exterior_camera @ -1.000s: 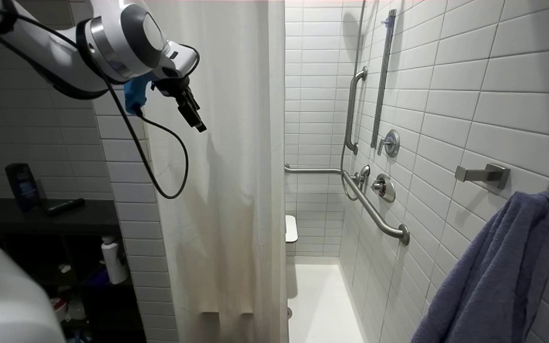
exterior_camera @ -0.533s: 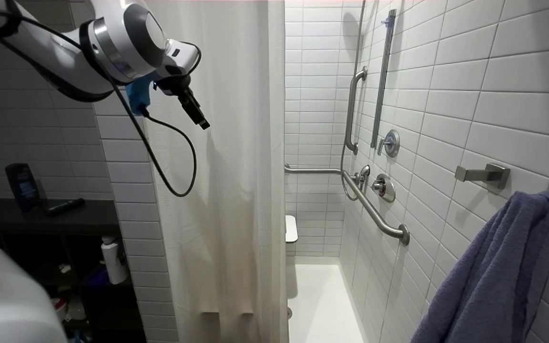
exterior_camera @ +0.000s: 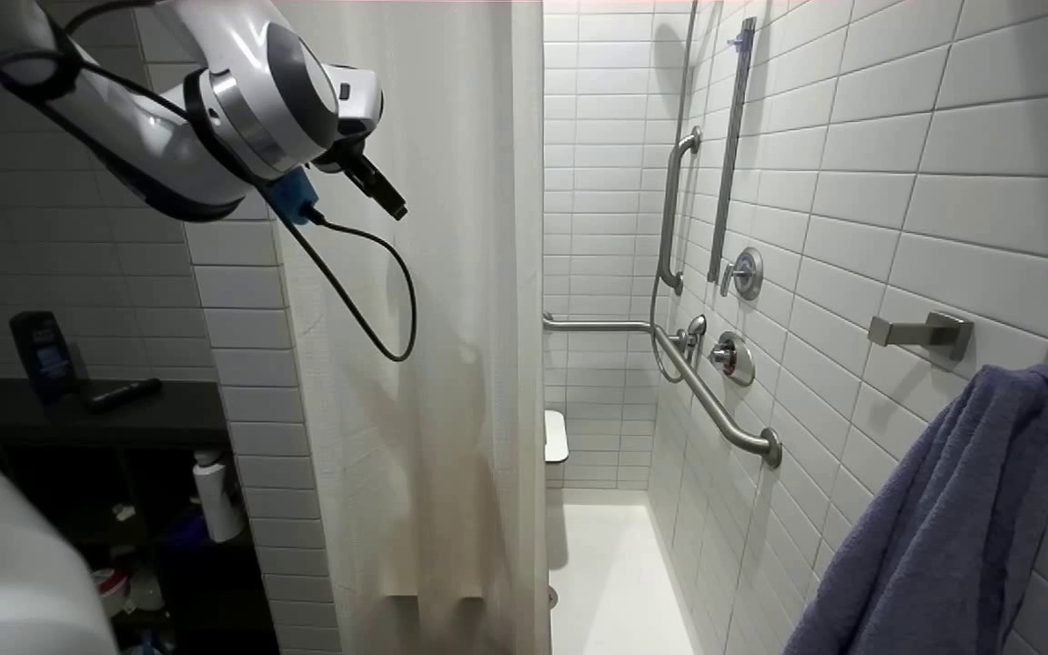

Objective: Move the shower curtain to the left

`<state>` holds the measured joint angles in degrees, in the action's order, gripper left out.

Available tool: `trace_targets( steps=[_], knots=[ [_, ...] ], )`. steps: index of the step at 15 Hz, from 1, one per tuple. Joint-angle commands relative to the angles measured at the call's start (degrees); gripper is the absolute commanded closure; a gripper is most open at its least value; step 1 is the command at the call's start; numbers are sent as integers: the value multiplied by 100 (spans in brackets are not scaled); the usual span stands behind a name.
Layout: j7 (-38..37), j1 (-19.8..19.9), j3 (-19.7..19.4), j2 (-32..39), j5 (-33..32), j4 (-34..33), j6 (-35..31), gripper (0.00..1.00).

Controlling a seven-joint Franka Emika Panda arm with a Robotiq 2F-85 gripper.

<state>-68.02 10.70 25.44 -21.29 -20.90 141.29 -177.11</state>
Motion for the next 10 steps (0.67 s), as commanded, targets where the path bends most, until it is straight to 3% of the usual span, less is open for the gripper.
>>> trace_targets(
  steps=[1,3,10],
  knots=[
    [187,8,-61,124,-85,51,-314,0],
    [12,197,83,43,-61,62,-171,0],
    [-1549,1596,1159,-433,21,30,219,0]
  ],
)
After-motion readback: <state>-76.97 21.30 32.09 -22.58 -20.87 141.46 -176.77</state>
